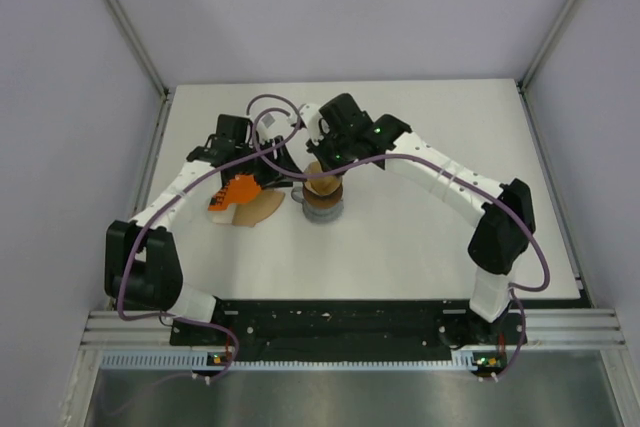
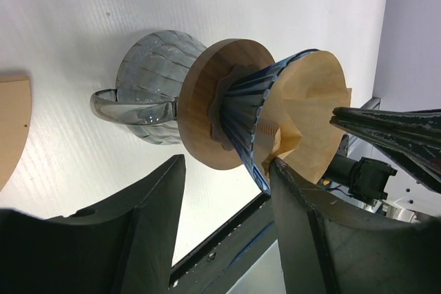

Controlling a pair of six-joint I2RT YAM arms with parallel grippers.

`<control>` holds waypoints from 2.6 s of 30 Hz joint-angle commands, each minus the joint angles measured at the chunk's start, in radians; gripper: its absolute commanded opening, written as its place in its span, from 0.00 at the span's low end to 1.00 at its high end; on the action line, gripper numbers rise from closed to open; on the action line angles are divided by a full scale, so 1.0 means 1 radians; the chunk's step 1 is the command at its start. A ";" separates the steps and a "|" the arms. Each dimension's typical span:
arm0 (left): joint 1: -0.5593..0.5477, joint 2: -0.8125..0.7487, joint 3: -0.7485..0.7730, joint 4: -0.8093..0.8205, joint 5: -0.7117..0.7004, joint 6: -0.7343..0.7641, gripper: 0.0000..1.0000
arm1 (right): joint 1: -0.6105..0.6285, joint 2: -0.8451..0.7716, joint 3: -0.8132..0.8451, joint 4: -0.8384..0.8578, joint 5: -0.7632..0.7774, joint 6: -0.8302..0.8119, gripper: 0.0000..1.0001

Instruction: Place the coffee filter in the dripper

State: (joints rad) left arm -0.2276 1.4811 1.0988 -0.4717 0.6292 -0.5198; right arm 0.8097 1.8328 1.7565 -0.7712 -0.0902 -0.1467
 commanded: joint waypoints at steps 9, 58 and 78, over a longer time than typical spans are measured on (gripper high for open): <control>0.028 -0.061 0.082 -0.074 -0.017 0.046 0.65 | -0.072 -0.127 0.029 0.016 0.021 0.024 0.00; 0.395 -0.058 -0.137 0.436 -0.516 0.353 0.84 | -0.920 -0.649 -1.100 0.972 -0.149 0.323 0.95; 0.395 -0.028 -0.194 0.446 -0.530 0.360 0.84 | -0.920 -0.632 -1.174 1.064 -0.163 0.309 0.95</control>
State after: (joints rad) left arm -0.1940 1.5330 0.9195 -0.0181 0.5228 0.4759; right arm 0.5610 1.3659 0.7086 0.2195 -0.3946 -0.1974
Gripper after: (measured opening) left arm 0.848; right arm 0.950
